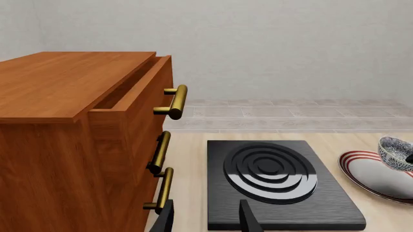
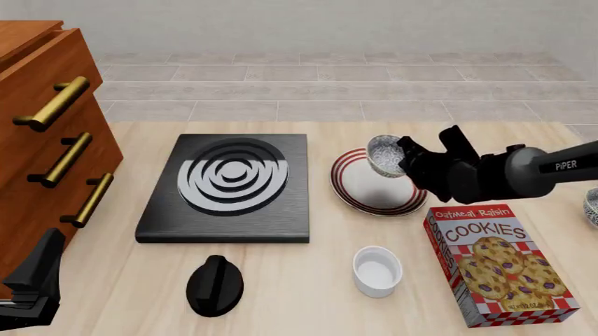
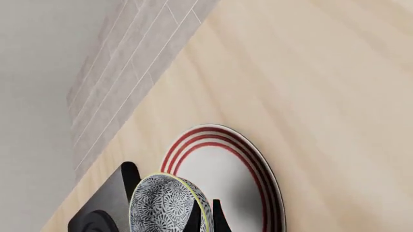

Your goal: Pick the akita bowl next to the ramekin and place it on the plate.

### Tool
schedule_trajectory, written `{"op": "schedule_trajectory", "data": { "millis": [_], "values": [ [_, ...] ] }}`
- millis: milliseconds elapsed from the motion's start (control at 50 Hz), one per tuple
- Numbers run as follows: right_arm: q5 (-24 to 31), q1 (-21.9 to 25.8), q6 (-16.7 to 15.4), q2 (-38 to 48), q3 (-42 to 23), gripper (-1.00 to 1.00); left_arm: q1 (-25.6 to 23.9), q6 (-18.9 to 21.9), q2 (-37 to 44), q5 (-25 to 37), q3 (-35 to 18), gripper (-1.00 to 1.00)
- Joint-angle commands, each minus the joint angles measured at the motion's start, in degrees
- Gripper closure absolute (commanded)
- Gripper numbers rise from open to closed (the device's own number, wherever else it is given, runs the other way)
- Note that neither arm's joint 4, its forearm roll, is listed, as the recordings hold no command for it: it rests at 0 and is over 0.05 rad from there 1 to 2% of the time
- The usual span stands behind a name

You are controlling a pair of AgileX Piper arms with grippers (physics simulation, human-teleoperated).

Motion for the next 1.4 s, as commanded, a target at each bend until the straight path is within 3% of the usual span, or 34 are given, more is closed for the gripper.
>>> {"op": "schedule_trajectory", "data": {
  "millis": [20,1100,1360,1380,1400],
  "values": [
    [-1.0,0.3,0.6,2.1,-1.1,1.00,0.0,0.0,0.0,0.0,0.0,-1.00],
    [-1.6,0.2,0.2,7.5,-3.5,1.00,0.0,0.0,0.0,0.0,0.0,-1.00],
    [-2.8,2.0,1.1,7.8,-3.0,1.00,0.0,0.0,0.0,0.0,0.0,-1.00],
    [-1.7,1.0,-0.1,7.6,-3.7,-1.00,0.0,0.0,0.0,0.0,0.0,-1.00],
    [-2.9,2.0,0.7,7.5,-3.1,-1.00,0.0,0.0,0.0,0.0,0.0,-1.00]
  ]
}}
